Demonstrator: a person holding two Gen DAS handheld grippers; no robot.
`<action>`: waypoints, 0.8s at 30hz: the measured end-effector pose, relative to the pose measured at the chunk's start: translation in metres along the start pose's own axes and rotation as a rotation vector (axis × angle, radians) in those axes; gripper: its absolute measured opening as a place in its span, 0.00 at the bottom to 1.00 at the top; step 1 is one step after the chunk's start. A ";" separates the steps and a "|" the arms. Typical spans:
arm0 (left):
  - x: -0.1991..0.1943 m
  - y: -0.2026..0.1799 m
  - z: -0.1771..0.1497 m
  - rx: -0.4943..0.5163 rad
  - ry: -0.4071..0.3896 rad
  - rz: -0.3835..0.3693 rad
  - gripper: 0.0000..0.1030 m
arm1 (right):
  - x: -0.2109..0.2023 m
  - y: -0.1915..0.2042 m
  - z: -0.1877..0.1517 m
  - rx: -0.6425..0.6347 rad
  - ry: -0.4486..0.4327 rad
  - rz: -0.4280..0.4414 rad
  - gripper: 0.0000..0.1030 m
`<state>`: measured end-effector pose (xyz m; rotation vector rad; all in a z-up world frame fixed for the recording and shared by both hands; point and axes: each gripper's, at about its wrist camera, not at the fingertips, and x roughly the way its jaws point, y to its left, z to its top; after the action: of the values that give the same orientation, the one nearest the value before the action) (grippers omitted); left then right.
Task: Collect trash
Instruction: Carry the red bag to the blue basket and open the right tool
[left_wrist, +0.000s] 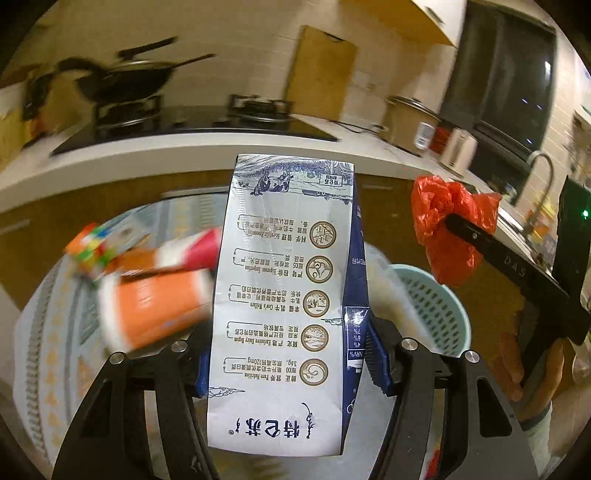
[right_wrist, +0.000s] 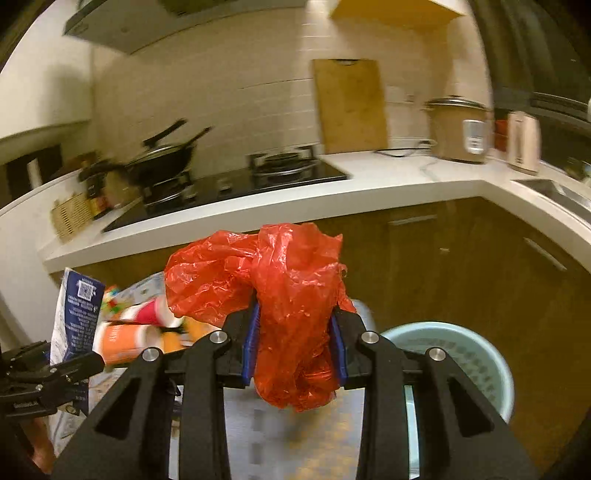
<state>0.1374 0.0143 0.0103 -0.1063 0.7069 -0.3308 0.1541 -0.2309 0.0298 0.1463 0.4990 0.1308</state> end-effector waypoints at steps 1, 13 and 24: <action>0.010 -0.016 0.004 0.022 0.009 -0.020 0.59 | -0.002 -0.009 0.000 0.011 0.005 -0.014 0.28; 0.094 -0.122 0.009 0.127 0.093 -0.141 0.59 | 0.006 -0.130 -0.035 0.189 0.180 -0.200 0.28; 0.162 -0.161 -0.022 0.165 0.247 -0.174 0.68 | 0.029 -0.175 -0.089 0.291 0.365 -0.290 0.32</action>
<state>0.1963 -0.1907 -0.0731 0.0312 0.9139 -0.5746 0.1512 -0.3883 -0.0911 0.3352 0.8964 -0.2044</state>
